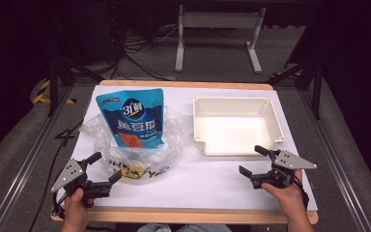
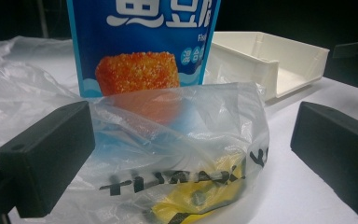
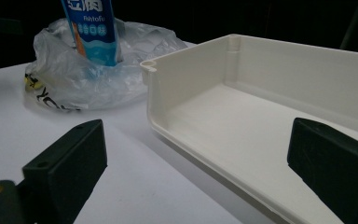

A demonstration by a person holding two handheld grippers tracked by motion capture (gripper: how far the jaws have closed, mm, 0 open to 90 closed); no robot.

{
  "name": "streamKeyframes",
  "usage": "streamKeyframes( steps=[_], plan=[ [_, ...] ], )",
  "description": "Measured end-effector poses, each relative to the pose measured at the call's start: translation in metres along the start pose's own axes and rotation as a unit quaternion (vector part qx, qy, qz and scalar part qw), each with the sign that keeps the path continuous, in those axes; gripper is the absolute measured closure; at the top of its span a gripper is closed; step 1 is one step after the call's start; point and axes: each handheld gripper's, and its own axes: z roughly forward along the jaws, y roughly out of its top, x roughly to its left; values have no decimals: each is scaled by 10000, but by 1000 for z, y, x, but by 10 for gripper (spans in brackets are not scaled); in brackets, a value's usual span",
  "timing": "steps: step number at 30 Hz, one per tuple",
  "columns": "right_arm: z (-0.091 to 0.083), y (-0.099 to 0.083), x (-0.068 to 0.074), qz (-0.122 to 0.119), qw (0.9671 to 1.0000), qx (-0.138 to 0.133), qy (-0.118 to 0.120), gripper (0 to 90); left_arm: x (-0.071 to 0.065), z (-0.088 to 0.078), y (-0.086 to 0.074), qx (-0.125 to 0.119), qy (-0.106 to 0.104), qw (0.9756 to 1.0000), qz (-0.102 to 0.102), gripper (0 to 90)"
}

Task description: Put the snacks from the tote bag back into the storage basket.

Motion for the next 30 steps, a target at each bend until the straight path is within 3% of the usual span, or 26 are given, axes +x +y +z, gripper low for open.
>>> streamKeyframes(
  steps=[12, 17, 30],
  plan=[
    [-5, 7, 2, -185, 9985, 424, -283, 115, -1, 2, 1, 37, -10, 10000, 36, 2],
    [-16, 17, 1, -366, 9968, 623, -347, 130, -2, 1, 0, 20, -34, 10000, 62, 2],
    [-38, 37, 1, -289, 9982, 329, -409, 128, 1, -3, 2, 3, 56, 10000, 45, 2]
  ],
)
